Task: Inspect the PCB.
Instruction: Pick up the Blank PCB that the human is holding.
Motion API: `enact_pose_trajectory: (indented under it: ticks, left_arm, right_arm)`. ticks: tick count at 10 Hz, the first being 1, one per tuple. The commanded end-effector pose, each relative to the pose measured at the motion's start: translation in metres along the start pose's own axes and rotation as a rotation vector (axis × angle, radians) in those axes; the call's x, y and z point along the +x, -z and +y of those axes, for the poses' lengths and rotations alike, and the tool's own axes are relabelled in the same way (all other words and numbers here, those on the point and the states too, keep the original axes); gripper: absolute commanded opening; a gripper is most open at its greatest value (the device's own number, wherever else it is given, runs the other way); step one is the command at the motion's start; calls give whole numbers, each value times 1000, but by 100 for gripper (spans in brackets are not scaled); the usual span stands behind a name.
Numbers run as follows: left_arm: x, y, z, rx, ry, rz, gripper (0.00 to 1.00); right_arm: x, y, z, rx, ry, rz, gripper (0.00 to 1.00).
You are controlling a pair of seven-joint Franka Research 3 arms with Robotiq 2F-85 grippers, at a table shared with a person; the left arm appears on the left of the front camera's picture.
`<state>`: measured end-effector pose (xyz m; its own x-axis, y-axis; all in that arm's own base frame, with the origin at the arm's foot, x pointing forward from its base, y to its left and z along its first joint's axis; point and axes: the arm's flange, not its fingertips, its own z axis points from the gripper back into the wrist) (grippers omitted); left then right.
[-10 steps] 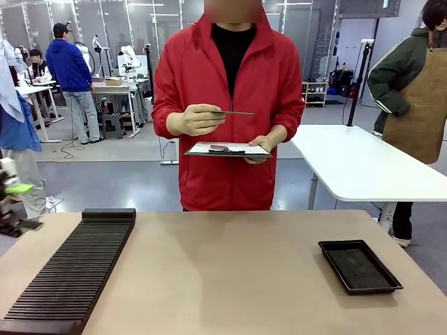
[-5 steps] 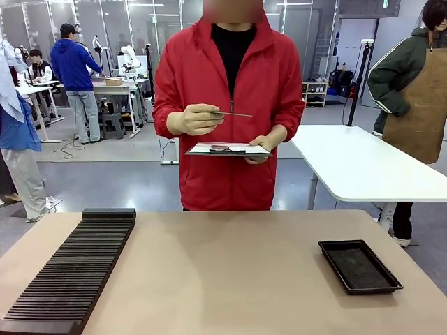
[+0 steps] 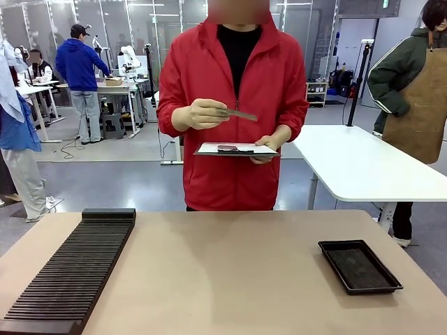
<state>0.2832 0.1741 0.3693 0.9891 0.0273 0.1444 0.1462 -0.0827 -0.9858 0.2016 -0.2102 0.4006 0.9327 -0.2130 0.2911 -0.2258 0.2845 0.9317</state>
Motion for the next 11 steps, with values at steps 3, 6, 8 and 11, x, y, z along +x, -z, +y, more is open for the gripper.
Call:
enact_pose_trajectory:
  ticks: [3, 6, 8, 11]
  left_arm:
    - [-1, -2, 0, 0, 1, -4, 100]
    - [-1, -2, 0, 0, 1, -4, 100]
    - [-1, -2, 0, 0, 1, -4, 100]
    - [-1, -2, 0, 0, 1, -4, 100]
  right_arm:
    - [-1, -1, 2, 7, -8, -7, 100]
    - [-1, -1, 2, 7, -8, -7, 100]
    - [-1, -1, 2, 7, -8, -7, 100]
    - [-1, -1, 2, 7, -8, -7, 100]
